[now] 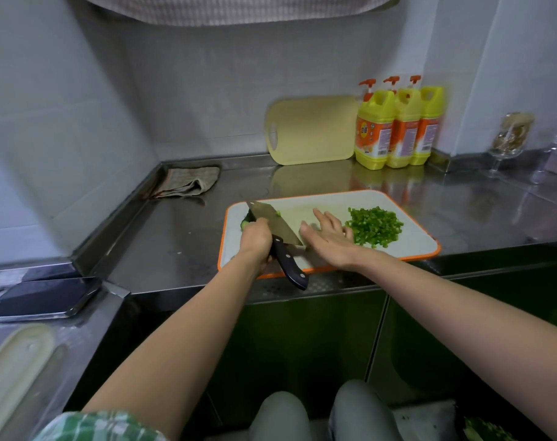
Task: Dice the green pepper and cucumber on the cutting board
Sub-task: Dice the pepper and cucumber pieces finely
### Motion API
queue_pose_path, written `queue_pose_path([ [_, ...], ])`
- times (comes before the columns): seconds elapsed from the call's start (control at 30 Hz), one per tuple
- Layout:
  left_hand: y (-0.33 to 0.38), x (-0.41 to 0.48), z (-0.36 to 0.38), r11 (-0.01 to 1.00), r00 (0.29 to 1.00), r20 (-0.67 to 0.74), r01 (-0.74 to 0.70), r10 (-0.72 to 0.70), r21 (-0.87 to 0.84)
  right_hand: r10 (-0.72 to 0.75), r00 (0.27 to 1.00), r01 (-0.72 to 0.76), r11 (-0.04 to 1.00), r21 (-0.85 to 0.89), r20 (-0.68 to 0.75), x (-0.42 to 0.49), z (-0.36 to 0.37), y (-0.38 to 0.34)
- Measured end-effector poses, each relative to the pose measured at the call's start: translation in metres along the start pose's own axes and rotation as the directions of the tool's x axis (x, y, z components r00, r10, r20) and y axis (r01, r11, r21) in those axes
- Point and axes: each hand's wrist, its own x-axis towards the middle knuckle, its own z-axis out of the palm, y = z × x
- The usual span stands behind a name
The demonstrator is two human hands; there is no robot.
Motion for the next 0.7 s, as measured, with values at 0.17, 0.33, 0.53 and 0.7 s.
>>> queue_pose_path([
  [0.17, -0.001, -0.001, -0.004, 1.000, 1.000, 0.011, -0.011, 0.011, 0.005, -0.119, 0.991, 0.120, 0.993, -0.011, 0.058, 0.007, 0.003, -0.011],
  [0.33, 0.003, -0.004, -0.009, 0.999, 0.998, 0.049, -0.030, 0.028, 0.031, -0.012, 1.000, 0.012, 1.000, -0.019, -0.009, 0.002, -0.002, -0.008],
  [0.53, 0.005, -0.012, -0.008, 0.993, 0.989, 0.131, -0.079, 0.067, 0.089, -0.081, 0.997, 0.080, 0.997, 0.016, 0.016, 0.008, -0.007, -0.017],
  [0.7, 0.006, -0.017, -0.010, 0.991, 0.986, 0.155, -0.084, 0.067, 0.107, 0.052, 0.999, -0.053, 0.997, 0.053, 0.012, -0.001, -0.014, -0.024],
])
